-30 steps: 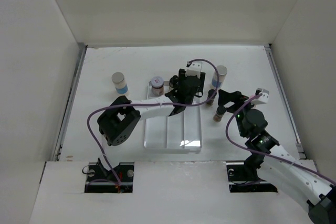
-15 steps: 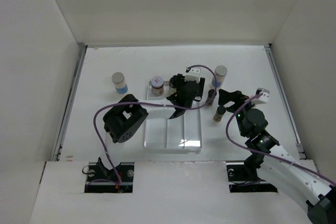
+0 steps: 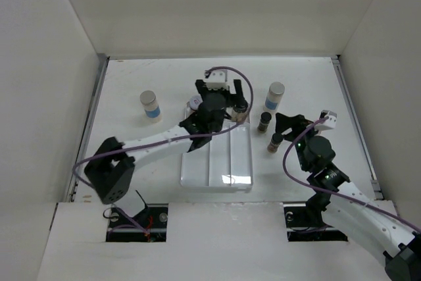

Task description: Organize the condiment bottles

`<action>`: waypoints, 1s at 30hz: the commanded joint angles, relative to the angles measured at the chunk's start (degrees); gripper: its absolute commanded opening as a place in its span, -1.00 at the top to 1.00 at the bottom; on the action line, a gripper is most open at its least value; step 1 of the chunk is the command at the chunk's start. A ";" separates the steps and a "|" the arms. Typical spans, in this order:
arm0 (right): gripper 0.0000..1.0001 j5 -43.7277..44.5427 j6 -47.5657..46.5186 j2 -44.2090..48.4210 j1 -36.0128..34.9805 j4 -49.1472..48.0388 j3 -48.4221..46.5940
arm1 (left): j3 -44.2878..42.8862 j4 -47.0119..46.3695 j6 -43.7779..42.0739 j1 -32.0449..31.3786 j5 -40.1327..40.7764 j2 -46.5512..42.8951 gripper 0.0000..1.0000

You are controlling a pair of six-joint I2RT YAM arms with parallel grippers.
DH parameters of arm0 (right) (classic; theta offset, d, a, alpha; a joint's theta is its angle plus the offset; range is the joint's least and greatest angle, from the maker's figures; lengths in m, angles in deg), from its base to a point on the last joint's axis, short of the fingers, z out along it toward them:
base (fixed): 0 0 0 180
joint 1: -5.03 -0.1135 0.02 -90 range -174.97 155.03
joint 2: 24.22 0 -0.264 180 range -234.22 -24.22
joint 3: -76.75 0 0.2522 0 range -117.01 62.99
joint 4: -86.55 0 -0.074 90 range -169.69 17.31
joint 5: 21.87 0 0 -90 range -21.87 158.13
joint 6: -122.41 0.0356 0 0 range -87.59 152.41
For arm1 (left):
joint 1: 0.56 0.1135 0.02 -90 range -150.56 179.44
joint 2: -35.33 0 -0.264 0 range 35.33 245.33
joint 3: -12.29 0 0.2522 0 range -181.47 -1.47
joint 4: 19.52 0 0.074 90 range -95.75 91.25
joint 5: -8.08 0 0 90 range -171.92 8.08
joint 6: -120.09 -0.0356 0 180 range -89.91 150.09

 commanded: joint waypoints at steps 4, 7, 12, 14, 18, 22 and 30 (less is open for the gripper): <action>0.26 -1.26 0.41 -2.19 -0.07 -2.29 0.22 | 8.81 14.15 6.60 10.24 10.97 -17.36 -0.84; 0.33 -1.62 0.41 -3.51 -0.86 -2.29 -0.31 | 11.19 23.48 8.46 17.97 13.61 -22.73 -0.87; -0.31 -2.05 0.41 -5.27 -1.21 -3.43 -0.31 | 11.72 29.83 10.22 27.04 11.95 -23.28 -0.89; -0.61 -2.23 0.15 -5.62 -1.48 -3.52 -0.58 | 12.25 29.57 10.66 28.97 11.60 -21.44 -0.89; -0.77 -3.37 0.06 -6.76 -1.57 -4.31 -0.66 | 11.11 27.64 11.18 32.84 9.67 -15.64 -0.89; -0.82 -4.34 -0.03 -7.91 -1.65 -4.58 -1.02 | 9.01 24.56 10.83 34.95 5.01 -11.25 -0.89; -0.84 -5.39 -0.29 -8.88 -1.92 -5.10 -1.10 | 5.57 23.68 10.92 39.53 2.38 -4.30 -0.73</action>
